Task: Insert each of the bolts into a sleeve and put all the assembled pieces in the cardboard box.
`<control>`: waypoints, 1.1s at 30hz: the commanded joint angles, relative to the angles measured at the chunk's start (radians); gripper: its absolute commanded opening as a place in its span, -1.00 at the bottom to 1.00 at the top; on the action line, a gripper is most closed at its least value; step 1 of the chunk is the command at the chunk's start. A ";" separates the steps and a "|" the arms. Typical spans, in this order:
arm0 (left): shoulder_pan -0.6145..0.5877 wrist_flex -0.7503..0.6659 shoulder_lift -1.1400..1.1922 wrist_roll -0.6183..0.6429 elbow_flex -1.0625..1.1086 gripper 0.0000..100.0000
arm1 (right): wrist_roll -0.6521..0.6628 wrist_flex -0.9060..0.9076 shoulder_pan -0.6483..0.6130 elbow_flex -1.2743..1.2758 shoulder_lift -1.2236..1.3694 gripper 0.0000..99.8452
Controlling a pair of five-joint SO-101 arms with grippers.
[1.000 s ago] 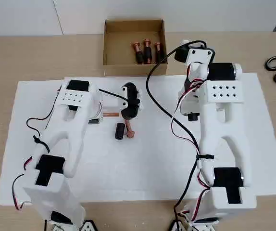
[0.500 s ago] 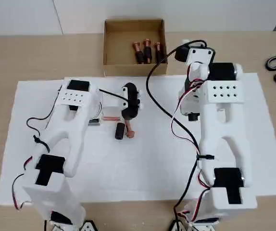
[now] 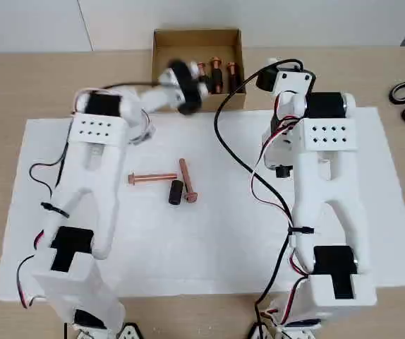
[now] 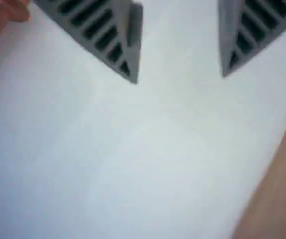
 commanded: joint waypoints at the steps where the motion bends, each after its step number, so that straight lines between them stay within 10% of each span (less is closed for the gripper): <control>1: -0.026 0.083 -0.020 0.358 -0.180 -0.79 | 0.005 -0.013 0.001 -0.005 -0.053 -0.99; 15: -0.046 0.474 -0.021 0.825 -0.584 -0.80 | 0.003 -0.018 -0.010 -0.006 -0.054 -0.99; 26: -0.153 0.473 -0.021 1.564 -0.539 -0.79 | 0.003 -0.015 -0.010 -0.006 -0.056 -0.99; 33: -0.117 0.473 -0.021 1.593 -0.438 -0.79 | 0.003 -0.015 -0.010 -0.006 -0.056 -0.99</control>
